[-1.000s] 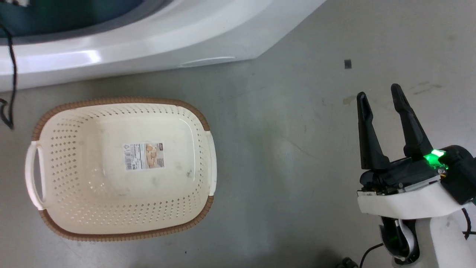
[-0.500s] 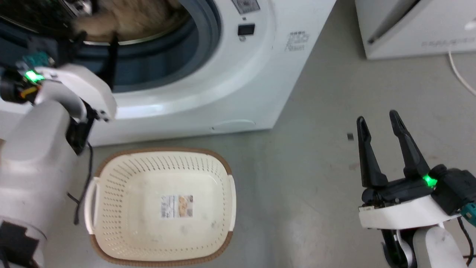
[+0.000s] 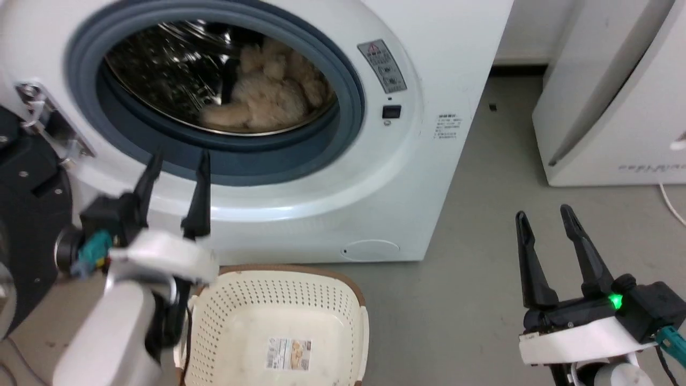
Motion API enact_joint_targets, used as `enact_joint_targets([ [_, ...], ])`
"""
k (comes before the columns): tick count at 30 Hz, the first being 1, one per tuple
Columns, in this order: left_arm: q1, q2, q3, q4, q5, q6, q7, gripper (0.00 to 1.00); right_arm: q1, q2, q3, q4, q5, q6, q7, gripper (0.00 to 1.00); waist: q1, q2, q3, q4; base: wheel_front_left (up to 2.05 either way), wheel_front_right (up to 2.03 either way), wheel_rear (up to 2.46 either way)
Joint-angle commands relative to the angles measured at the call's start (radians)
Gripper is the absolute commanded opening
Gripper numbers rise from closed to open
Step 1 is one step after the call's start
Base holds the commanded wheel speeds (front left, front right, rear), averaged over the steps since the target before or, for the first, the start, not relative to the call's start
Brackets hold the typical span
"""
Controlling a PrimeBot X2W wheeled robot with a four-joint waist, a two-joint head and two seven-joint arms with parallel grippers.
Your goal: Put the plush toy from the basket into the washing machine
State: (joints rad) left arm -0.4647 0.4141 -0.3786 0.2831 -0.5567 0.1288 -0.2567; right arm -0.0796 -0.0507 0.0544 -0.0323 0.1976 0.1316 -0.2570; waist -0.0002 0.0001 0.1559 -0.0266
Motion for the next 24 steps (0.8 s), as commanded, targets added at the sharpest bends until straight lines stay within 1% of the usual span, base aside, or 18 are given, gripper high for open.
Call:
enact_joint_targets([
  [1,0.078,-0.012,0.025,-0.046,0.016,0.018,-0.005,1.0,0.021,0.001,0.003,0.005,0.0,-0.001,-0.005,1.0,0.0002,-0.0001,-0.04,0.016,0.0,0.0,0.0],
  [5,0.222,-0.035,0.059,-0.134,0.049,0.039,-0.005,1.0,0.046,0.001,0.007,0.012,0.003,-0.001,-0.005,1.0,0.0002,-0.0001,-0.072,0.022,0.0,0.0,0.0],
  [6,0.222,-0.035,0.059,-0.134,0.049,0.039,-0.005,1.0,0.046,0.001,0.007,0.012,0.003,-0.001,-0.005,1.0,0.0002,-0.0001,-0.072,0.022,0.0,0.0,0.0],
  [13,0.394,-0.087,0.065,-0.192,0.1,0.056,-0.005,1.0,0.094,0.001,0.005,0.024,0.013,-0.001,-0.005,1.0,0.0002,-0.0001,-0.112,0.029,0.0,0.0,0.0],
  [18,0.467,-0.117,0.075,-0.208,0.147,0.06,-0.005,1.0,0.124,0.001,0.004,0.039,0.015,-0.001,-0.005,1.0,0.0002,-0.0001,-0.128,0.031,0.0,0.0,0.0],
  [24,0.513,-0.148,0.087,-0.211,0.194,0.042,-0.005,1.0,0.146,0.001,0.003,0.064,0.015,-0.001,-0.005,1.0,0.0002,-0.0001,-0.145,0.037,0.0,0.0,0.0],
])
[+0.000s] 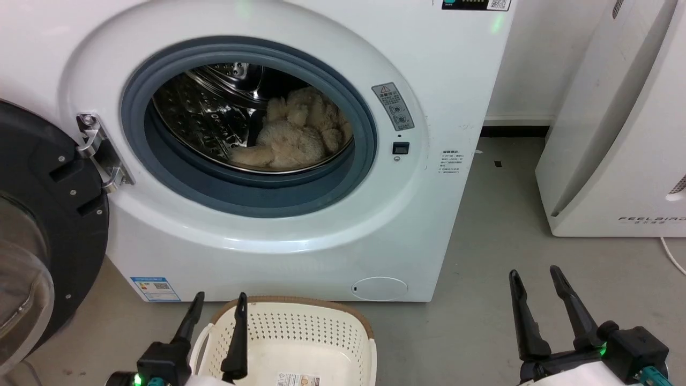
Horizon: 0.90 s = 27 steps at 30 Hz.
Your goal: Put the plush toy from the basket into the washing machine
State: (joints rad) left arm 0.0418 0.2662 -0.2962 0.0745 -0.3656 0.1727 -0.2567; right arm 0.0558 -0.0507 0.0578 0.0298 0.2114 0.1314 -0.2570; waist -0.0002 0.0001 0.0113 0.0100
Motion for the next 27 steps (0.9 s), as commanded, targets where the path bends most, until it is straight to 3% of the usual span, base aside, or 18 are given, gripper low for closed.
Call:
enact_joint_targets([
  [1,0.011,-0.004,0.007,-0.003,0.01,-0.004,-0.005,1.0,0.012,0.001,0.0,0.005,0.001,-0.001,-0.005,1.0,0.0002,-0.0001,-0.003,0.001,0.0,0.0,0.0],
  [5,0.021,-0.016,0.025,-0.017,0.036,-0.013,-0.005,1.0,0.015,0.001,0.003,0.012,0.0,-0.001,-0.005,1.0,0.0002,-0.0001,-0.007,0.002,0.0,0.0,0.0],
  [6,0.01,-0.012,0.024,-0.013,0.031,-0.01,0.001,0.0,0.003,0.0,0.002,0.009,0.0,0.0,0.0,0.0,0.0002,-0.0001,-0.007,0.002,0.0,0.0,0.0],
  [27,0.003,-0.041,0.062,-0.021,0.078,-0.033,0.038,0.0,-0.006,0.0,-0.007,0.003,-0.031,0.0,0.038,0.0,0.0002,-0.0001,-0.008,0.0,0.0,0.0,0.0],
])
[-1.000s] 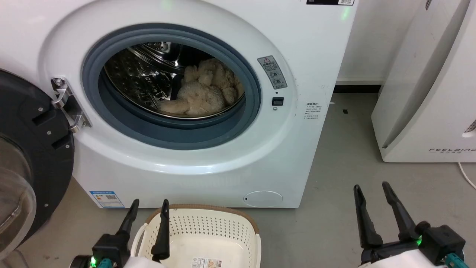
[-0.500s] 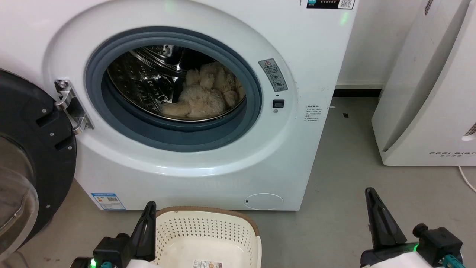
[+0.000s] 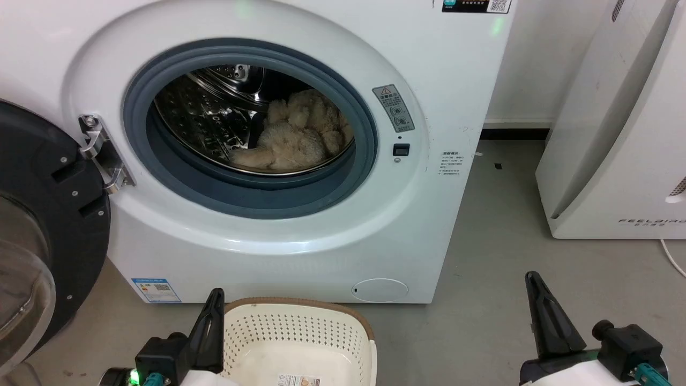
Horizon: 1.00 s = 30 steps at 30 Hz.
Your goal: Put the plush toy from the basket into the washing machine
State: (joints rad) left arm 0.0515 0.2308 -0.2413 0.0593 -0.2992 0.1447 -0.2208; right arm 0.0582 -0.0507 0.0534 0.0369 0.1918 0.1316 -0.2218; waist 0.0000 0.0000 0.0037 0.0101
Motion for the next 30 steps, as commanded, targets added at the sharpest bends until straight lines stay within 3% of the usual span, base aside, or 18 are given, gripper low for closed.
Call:
enact_joint_targets([
  [1,-0.008,-0.007,0.009,-0.007,0.014,-0.007,0.004,0.0,-0.009,0.0,-0.003,-0.004,-0.013,0.0,0.005,0.0,0.0,0.0,0.0,0.0,0.0,0.0,0.0],
  [30,-0.02,-0.055,0.073,-0.021,0.092,-0.044,0.063,0.0,-0.022,0.0,-0.017,-0.013,-0.062,0.0,0.064,0.0,0.0,0.0,-0.001,-0.003,0.0,0.0,0.0],
])
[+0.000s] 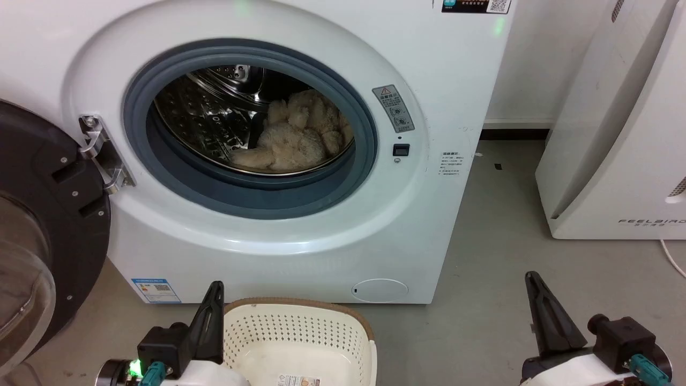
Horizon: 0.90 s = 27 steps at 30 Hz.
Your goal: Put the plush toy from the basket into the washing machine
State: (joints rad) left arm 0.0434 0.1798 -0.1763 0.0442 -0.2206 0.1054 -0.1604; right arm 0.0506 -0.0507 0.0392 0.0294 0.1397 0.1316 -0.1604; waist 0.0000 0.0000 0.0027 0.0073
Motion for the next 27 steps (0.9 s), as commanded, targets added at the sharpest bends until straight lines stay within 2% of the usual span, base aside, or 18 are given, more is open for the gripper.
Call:
enact_joint_targets([
  [1,-0.012,-0.005,0.01,-0.006,0.016,-0.006,0.005,0.0,-0.015,0.0,-0.003,-0.006,-0.011,0.0,0.005,0.0,0.0,0.0,0.0,0.0,0.0,0.0,0.0],
  [27,-0.022,-0.046,0.065,-0.019,0.084,-0.039,0.056,0.0,-0.027,0.0,-0.015,-0.014,-0.054,-0.001,0.056,0.0,0.0,0.0,-0.001,-0.002,0.0,0.0,0.0],
])
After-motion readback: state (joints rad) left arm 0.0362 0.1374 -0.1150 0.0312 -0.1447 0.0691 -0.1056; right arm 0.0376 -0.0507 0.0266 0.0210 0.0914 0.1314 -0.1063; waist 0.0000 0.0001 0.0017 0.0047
